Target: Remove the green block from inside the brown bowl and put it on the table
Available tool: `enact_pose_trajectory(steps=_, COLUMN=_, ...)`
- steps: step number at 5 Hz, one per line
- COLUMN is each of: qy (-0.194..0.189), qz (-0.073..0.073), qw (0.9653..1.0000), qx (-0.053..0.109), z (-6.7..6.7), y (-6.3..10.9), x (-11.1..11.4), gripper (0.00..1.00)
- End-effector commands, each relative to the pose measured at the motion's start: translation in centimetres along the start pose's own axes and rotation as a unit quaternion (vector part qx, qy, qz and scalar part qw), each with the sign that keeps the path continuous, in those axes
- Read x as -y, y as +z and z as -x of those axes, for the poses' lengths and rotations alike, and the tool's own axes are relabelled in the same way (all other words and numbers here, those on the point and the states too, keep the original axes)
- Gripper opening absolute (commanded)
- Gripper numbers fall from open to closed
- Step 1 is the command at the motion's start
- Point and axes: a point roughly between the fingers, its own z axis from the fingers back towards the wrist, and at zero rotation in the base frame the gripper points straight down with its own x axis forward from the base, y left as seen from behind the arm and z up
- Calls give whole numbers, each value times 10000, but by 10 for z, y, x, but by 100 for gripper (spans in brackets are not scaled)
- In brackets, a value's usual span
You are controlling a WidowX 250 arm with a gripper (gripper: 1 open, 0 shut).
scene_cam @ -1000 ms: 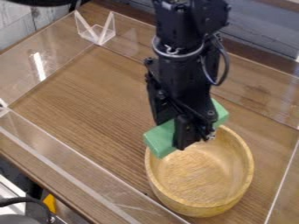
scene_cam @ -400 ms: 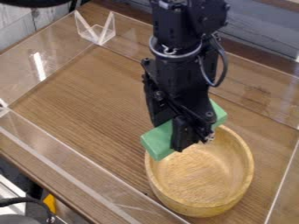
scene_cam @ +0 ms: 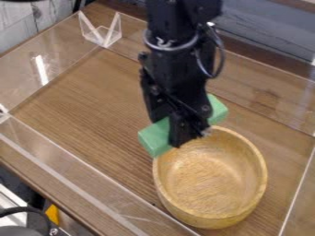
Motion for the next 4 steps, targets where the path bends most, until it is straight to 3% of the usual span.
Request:
enact_pose_trajectory(steps=1, qy=35, qz=-162, qw=9998, qx=142, z=6, y=6, x=-28, gripper=0)
enact_pose_trajectory(steps=2, qy=-25, qz=-279, qw=9995, qx=151, z=25, y=4, x=-72, gripper=0)
enact_pose_trajectory(steps=4, qy=-303, qz=-441, qw=9984, qx=162, z=19, y=-12, x=-76, gripper=0)
